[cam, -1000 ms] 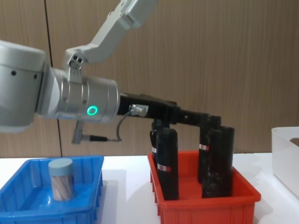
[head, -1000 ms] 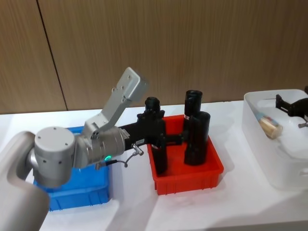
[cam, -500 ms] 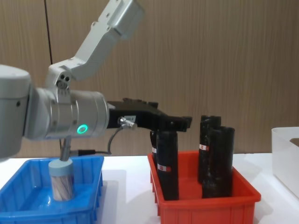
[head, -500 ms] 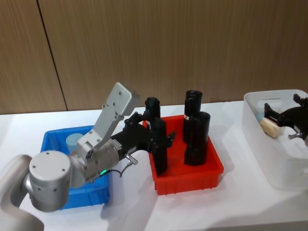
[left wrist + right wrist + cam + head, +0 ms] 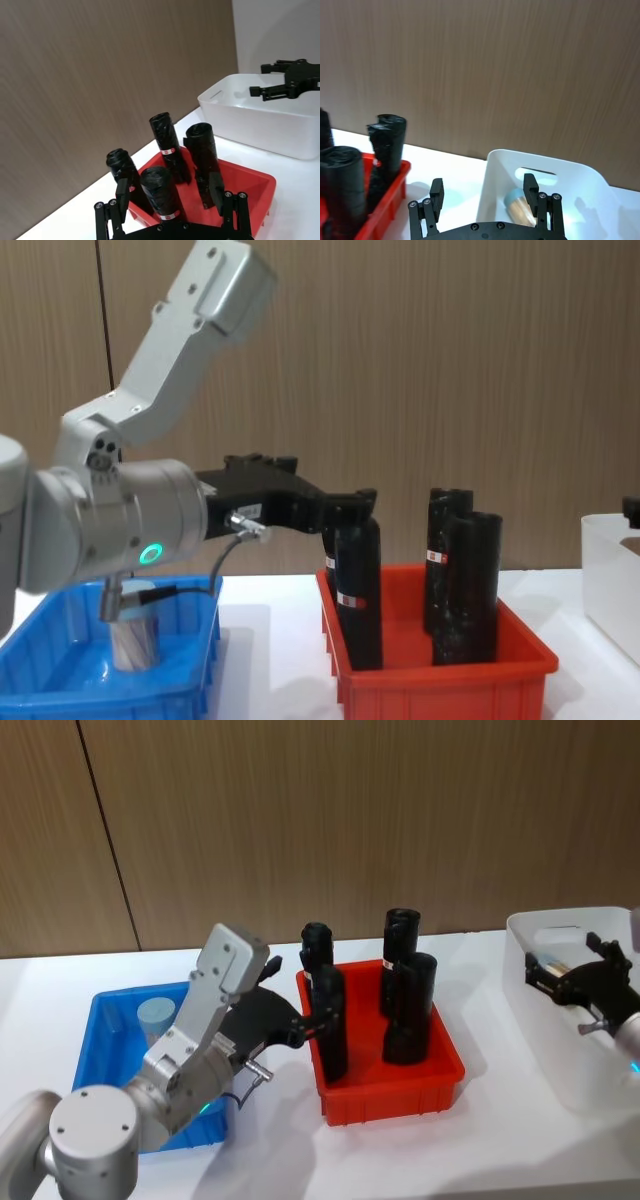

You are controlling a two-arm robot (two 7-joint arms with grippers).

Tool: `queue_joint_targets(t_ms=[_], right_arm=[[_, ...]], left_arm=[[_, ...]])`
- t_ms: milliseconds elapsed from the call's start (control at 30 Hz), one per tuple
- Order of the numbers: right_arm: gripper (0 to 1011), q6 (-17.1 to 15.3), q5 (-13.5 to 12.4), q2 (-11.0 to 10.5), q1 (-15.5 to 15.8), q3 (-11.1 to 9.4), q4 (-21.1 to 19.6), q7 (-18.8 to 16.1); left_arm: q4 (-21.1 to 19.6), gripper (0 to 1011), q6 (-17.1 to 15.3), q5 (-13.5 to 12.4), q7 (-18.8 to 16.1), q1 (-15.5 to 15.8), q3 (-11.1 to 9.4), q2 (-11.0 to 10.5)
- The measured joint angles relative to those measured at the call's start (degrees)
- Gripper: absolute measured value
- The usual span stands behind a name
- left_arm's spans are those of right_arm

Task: Pick the cotton swabs from the blue box and place them into the white box.

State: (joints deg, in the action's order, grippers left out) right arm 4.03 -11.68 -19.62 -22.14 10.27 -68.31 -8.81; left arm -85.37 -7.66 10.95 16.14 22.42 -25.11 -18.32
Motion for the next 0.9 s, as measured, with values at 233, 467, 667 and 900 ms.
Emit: queue_joint_targets(t_ms=[233,467,667,900], right_arm=[[1002,-0.98,-0.77,0.05,3.64,0.43,-5.24,0.79],[1002,-1.9,-1.53,0.1,7.18,0.85,-10.29,1.6],[1002,-2.73,-2.15,0.13,10.3,1.23,-14.8,2.26],[1002,-3.7,-2.94,0.18,13.95,1.64,-20.01,3.04]], left_arm=[[-2.89,1004,2.55,0.23,-5.68,-3.25,-0.35,-1.32],[-5.48,1004,4.84,0.41,-10.82,-6.18,-0.66,-2.51],[-7.19,1004,6.31,0.53,-14.25,-8.1,-0.87,-3.3],[-7.83,1004,6.88,0.57,-15.46,-8.82,-0.96,-3.58]])
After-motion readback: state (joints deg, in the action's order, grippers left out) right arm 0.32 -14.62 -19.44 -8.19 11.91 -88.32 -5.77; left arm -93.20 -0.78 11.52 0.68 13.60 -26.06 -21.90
